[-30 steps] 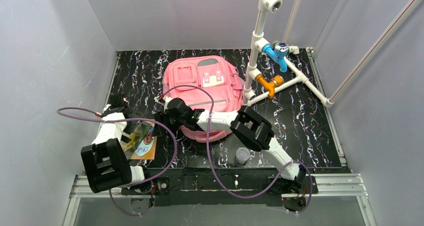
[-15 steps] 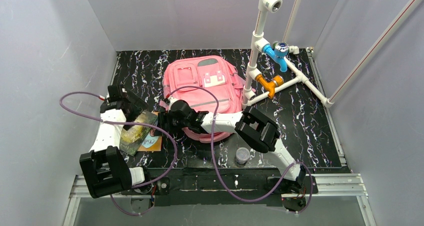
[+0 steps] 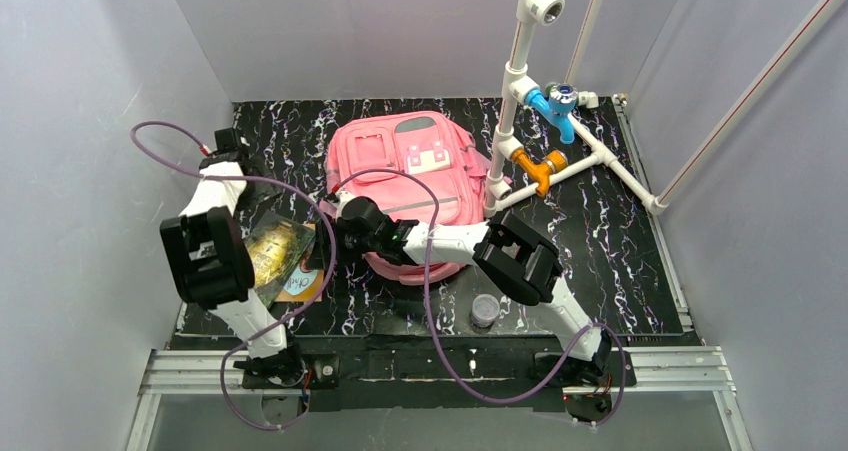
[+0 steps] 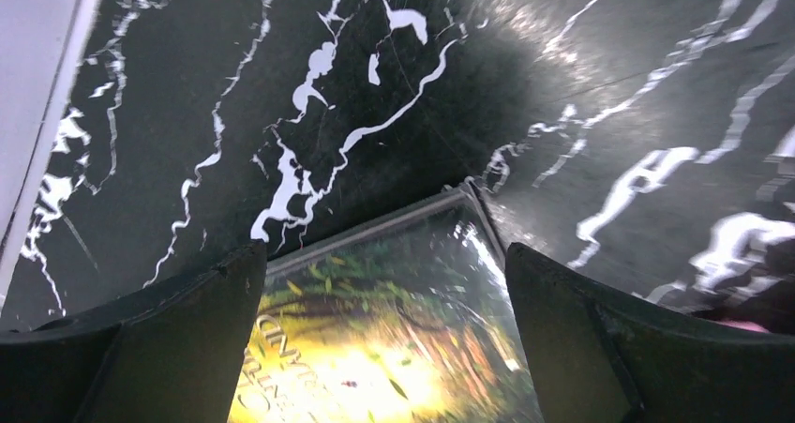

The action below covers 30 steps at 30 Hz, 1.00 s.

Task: Pack the student bag
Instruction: Move the book to the center of the board, then pick up the book from the center of the board.

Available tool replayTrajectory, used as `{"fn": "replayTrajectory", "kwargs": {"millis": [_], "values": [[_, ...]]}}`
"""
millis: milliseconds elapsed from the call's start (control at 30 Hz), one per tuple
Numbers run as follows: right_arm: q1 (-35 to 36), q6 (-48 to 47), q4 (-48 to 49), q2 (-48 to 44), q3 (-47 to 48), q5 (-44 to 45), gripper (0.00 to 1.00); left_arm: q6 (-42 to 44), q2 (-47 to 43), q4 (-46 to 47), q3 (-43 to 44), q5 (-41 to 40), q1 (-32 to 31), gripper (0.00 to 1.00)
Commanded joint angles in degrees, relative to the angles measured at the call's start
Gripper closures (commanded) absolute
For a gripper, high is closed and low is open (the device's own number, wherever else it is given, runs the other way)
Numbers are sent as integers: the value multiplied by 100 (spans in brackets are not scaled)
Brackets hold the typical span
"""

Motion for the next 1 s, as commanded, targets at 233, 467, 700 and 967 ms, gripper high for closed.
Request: {"fn": "replayTrajectory", "kwargs": {"millis": [233,467,700,967], "values": [[2,278,377,180,-34,-99,23,744,691,-165,125,-815,-115,2],[2,533,720,267,-251,-179,19,301,338,-390,-114,-251,-36,2],[-7,594,764,292,-267,-199,19,-181,-106,-151,-668,2050,402,2],[-15,591,757,299,-251,-174,18,-339,-1265,-266,-677,1730,407,2]]}}
